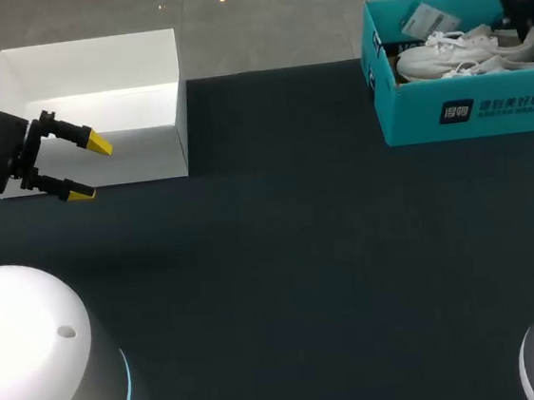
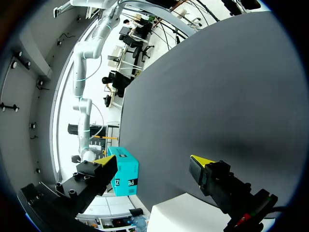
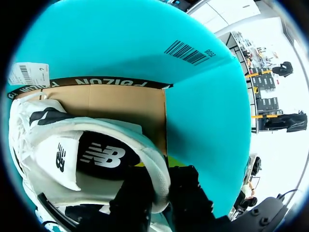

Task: Take the shoe out of the shoebox, open the shoe tongue, remove and reinsert the insole, then place the shoe into the shoebox

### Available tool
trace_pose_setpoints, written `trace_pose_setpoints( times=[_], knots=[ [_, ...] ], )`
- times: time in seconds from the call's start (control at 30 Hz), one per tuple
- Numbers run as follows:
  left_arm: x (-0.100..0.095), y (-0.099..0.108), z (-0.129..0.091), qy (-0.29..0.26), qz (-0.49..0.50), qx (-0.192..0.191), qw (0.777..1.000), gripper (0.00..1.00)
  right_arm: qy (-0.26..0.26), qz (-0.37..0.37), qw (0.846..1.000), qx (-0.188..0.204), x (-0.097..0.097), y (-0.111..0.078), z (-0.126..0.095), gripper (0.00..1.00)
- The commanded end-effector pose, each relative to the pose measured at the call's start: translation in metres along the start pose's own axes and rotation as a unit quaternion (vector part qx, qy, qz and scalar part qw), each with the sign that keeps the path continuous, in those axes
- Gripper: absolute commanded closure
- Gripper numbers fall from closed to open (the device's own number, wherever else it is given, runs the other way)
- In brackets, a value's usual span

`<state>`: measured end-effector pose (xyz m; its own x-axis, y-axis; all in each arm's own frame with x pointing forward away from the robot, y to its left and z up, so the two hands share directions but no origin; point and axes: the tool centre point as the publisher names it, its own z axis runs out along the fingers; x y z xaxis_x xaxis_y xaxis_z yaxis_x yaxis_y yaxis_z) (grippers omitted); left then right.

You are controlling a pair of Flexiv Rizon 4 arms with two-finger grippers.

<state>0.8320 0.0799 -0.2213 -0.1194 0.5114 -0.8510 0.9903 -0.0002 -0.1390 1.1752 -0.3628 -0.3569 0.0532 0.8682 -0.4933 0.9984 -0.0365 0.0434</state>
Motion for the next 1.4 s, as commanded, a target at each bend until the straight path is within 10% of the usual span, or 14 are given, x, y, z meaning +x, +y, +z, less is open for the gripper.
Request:
trace_pose_setpoints(
  times=[0.03, 0.1, 0.13, 0.9, 1.4],
  knots=[
    [0.000, -0.001, 0.000, 0.002, 0.000, -0.001, 1.000, 0.00, 0.004, -0.013, 1.000, 0.017, 0.009, 0.013, 0.014, 0.95],
    [0.000, -0.001, 0.000, 0.002, 0.000, -0.001, 1.000, 0.00, 0.004, -0.014, 1.000, 0.023, 0.009, 0.011, 0.016, 0.16],
    [0.000, -0.001, 0.000, 0.002, 0.000, -0.001, 1.000, 0.00, 0.006, -0.013, 1.000, 0.024, 0.008, 0.009, 0.015, 0.00],
    [0.000, -0.001, 0.000, 0.002, 0.000, -0.001, 1.000, 0.00, 0.138, -0.068, 0.985, -0.077, -0.016, -0.041, -0.102, 0.00],
    [0.000, -0.001, 0.000, 0.002, 0.000, -0.001, 1.000, 0.00, 0.182, -0.139, 0.963, -0.142, -0.007, -0.076, -0.128, 0.00]
  ],
)
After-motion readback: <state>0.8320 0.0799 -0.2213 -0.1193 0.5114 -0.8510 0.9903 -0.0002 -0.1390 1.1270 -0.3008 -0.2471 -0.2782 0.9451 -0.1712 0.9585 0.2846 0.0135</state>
